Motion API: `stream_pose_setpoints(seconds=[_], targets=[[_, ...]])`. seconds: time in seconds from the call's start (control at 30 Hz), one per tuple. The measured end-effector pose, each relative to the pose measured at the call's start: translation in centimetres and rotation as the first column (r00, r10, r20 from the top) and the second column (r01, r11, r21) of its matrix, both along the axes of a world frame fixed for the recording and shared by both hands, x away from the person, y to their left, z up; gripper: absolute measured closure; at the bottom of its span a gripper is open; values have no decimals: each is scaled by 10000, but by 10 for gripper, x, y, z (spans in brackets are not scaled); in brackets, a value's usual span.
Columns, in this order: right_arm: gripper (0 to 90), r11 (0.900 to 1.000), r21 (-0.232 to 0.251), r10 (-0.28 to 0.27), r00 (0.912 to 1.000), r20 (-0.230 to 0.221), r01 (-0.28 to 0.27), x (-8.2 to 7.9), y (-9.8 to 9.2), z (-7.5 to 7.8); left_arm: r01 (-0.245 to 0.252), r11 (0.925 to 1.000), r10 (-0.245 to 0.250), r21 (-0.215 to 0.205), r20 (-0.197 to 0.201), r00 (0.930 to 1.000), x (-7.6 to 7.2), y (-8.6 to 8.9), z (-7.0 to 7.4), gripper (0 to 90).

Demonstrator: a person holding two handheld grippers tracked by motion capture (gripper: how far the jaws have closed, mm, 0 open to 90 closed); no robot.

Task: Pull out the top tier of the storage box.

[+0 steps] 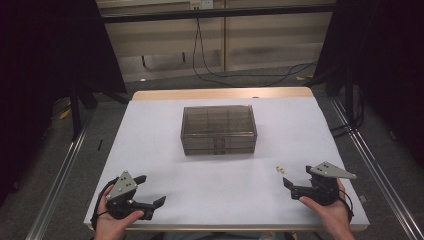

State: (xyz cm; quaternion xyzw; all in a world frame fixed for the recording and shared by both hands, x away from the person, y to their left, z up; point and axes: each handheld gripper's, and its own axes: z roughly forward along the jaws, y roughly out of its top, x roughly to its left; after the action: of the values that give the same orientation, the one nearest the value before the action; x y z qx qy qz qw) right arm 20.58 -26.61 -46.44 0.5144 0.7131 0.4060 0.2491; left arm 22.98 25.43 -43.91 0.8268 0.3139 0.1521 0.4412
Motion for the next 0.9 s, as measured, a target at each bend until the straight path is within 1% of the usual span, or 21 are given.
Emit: stream_pose_setpoints(seconds=[0.13,0.2,0.23,0.27,0.33,0.47,0.53,0.57,0.73,0.8,0.9], targets=[[99,10000,56,-20,10000,3,20,-1,0,0,-24,10000,24,-20,34,10000,1,-1,-1,57],[100,10000,23,-6,10000,-16,6,0,-1,0,-7,9999,6,124,71,10000,3,-1,-1,89],[104,10000,25,-12,10000,-26,12,0,-1,0,-121,9999,121,123,40,9999,4,-3,0,96],[107,10000,70,12,10000,-41,-12,0,-1,-1,-121,9999,121,123,40,9999,4,-3,0,96],[108,10000,44,42,9999,-92,-41,1,-1,-2,-59,9999,59,94,-15,10000,5,-4,0,95],[114,10000,20,77,9999,-121,-76,1,-1,-1,64,9995,-66,305,68,10000,5,-9,-1,95],[114,10000,64,52,9999,-121,-51,-1,1,0,138,9995,-141,272,109,9998,5,-11,0,95],[114,9999,46,142,9998,-116,-142,-2,2,1,115,9996,-118,255,112,9999,4,-12,0,94],[115,9997,-22,244,9997,-94,-245,-3,3,1,219,9992,-224,334,166,9996,4,-15,1,94],[115,9997,-1,241,9996,-139,-241,-2,3,0,200,9989,-212,420,276,9994,4,-19,2,103],[115,9997,-35,255,9995,-202,-256,-1,4,-1,286,9987,-302,422,364,9989,5,-24,2,106]])
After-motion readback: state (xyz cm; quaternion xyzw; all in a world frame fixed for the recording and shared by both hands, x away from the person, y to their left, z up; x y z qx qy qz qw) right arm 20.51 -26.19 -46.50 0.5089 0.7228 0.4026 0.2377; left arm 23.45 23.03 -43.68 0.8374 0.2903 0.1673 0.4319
